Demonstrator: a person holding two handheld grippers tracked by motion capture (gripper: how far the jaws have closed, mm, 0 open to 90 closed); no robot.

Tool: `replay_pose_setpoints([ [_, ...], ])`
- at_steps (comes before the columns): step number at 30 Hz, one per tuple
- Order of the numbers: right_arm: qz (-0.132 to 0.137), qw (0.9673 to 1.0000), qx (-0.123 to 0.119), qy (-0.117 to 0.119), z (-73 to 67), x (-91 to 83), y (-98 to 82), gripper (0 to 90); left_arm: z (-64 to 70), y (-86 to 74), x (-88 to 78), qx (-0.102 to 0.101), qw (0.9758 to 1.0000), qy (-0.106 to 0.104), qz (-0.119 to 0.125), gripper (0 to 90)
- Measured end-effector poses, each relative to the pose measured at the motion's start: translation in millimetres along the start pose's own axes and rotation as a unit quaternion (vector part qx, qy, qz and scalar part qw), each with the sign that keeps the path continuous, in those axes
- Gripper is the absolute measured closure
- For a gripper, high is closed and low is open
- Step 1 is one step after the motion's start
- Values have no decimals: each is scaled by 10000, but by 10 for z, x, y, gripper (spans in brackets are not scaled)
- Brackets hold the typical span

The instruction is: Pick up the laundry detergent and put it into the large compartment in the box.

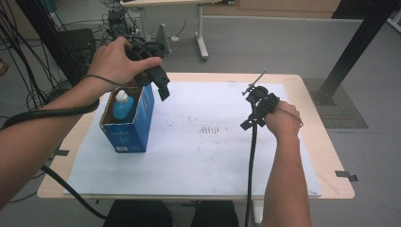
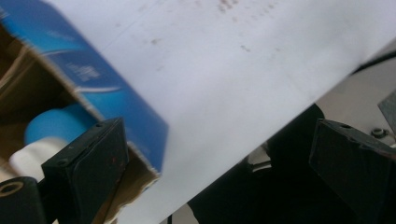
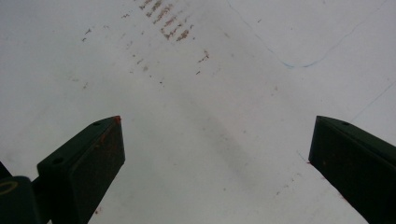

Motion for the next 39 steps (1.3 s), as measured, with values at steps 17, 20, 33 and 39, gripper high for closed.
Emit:
replay_pose_setpoints([
  [17,-34,9999,71,-74,14,-31,-64,36,761,44,264,1141,9929,90,-319,48],
  [20,-26,9999,74,-77,11,-33,-66,36,806,44,303,1190,9923,83,-345,48],
  [33,-38,9999,70,-95,7,-26,-58,35,802,69,404,1179,9921,70,-413,48],
  [39,-40,9999,56,-91,-2,-23,-48,36,808,66,446,1187,9919,77,-437,48],
])
Point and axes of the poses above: each handheld gripper's, and its own axes: x roughly forward along the jaws, y roughly out of its top, z roughly to its right, the point moved 6 cm from there along x, roughly forward along the jaws, and after that the axes turned 7 degrees about -x, right-handed, at the moved point
